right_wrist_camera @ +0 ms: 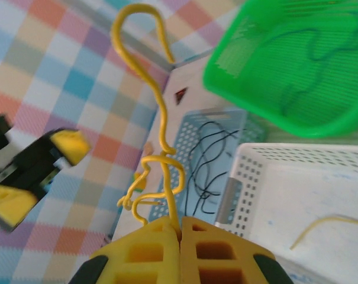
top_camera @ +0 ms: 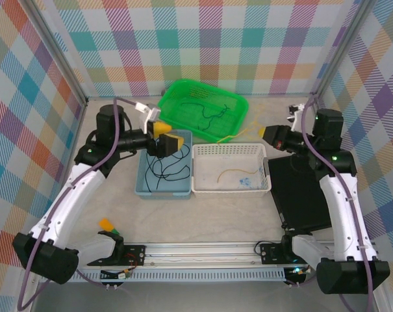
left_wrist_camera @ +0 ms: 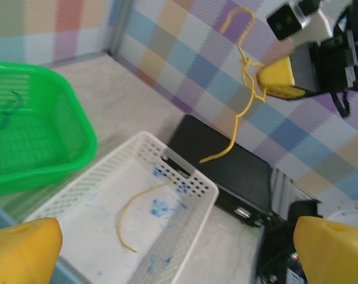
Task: Untangle the cables
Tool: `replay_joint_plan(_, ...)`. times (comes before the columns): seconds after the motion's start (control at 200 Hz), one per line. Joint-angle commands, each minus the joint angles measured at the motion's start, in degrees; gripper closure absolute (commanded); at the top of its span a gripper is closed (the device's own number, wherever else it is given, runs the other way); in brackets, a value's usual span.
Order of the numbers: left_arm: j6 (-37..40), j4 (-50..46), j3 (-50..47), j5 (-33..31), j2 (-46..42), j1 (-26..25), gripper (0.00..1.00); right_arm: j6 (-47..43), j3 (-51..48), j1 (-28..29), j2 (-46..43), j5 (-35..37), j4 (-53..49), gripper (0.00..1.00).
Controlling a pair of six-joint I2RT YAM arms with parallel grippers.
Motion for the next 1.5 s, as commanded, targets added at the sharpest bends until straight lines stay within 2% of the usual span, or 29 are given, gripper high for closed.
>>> replay_joint_plan(0.0, 2.12, 0.39, 1.68, 4.53, 2.83, -4.04, 0.0, -6.32, 0.52, 3.47, 1.1, -4.16, 5.78, 1.0)
replay_joint_plan(0.215, 1.45, 5.74, 2.97, 4.29, 5.95, -9.85, 0.0, -11.45, 0.57, 9.59, 2.3, -4.54, 6.99, 1.0)
replay_joint_plan(0.31, 1.16, 5.8, 4.27, 5.49, 8.06, -11.76, 0.0, -11.59, 0.57, 10.47, 2.43, -3.81, 7.58, 1.0)
replay_joint_plan(0.4, 1.5, 6.36, 4.33, 4.12, 9.14, -13.52, 0.0, -11.98, 0.52, 11.09, 2.47, -4.38, 8.2, 1.0)
replay_joint_plan(0.565, 1.48, 7.64, 4.88, 3.52, 10.75, -15.09, 0.06, -12.45, 0.57, 11.99, 2.74, -5.51, 8.74, 1.0)
replay_joint_plan(0.67, 1.44, 7.63, 5.87, 4.03, 12.1, -15.69, 0.14, -12.09, 0.48, 12.67, 3.2, -6.24, 9.18, 1.0)
replay_joint_plan(0.715, 1.26, 7.58, 6.37, 4.75, 12.68, -15.88, 0.27, -12.17, 0.41, 12.87, 3.22, -6.03, 9.18, 1.0)
replay_joint_plan(0.75, 1.02, 7.62, 6.88, 5.47, 13.13, -16.19, 0.42, -12.18, 0.34, 12.97, 3.29, -5.85, 9.26, 1.0)
replay_joint_plan(0.775, 0.9, 7.64, 7.22, 5.66, 13.37, -16.29, 0.56, -12.17, 0.33, 12.98, 3.33, -5.5, 9.25, 1.0)
replay_joint_plan(0.81, 0.94, 7.31, 7.52, 5.76, 13.57, -16.27, 0.83, -12.12, 0.22, 12.98, 3.31, -4.37, 9.2, 1.0)
replay_joint_plan(0.835, 1.36, 6.83, 7.73, 5.63, 13.66, -16.29, 1.0, -12.01, 0.34, 12.97, 3.23, -2.99, 8.94, 0.87)
replay_joint_plan(0.865, 2.24, 5.57, 8.08, 5.07, 13.58, -16.28, 1.0, -11.84, 0.39, 12.98, 3.1, -0.92, 8.32, 0.67)
replay_joint_plan(0.895, 3.63, 4.17, 8.27, 4.56, 13.45, -16.29, 1.0, -11.78, 0.6, 12.96, 2.92, 1.74, 7.36, 0.55)
replay_joint_plan(0.94, 5.86, 0.88, 8.65, 3.0, 13.11, -16.32, 1.0, -11.59, 0.89, 12.96, 2.69, 4.81, 6.2, 0.44)
replay_joint_plan(0.99, 8.74, -2.79, 9.28, 1.35, 12.85, -16.31, 1.0, -11.56, 1.16, 12.96, 2.39, 6.37, 5.39, 0.39)
replay_joint_plan(1.105, 15.56, -10.65, 10.86, -1.21, 12.79, -16.33, 1.0, -12.39, 1.24, 12.96, 1.43, 6.86, 5.42, 0.34)
replay_joint_plan(1.23, 20.88, -15.99, 11.67, -0.91, 13.17, -16.29, 1.0, -9.46, 2.19, 12.92, 1.59, 8.15, 5.05, 0.34)
replay_joint_plan(1.395, 24.39, -17.32, 10.69, 2.2, 13.07, -16.29, 1.0, -3.67, 2.33, 13.09, 4.41, 0.19, 8.06, 0.39)
replay_joint_plan(1.495, 24.81, -15.11, 9.05, 3.41, 12.37, -16.41, 1.0, -2.48, 1.98, 13.96, 6.0, -1.81, 8.66, 0.43)
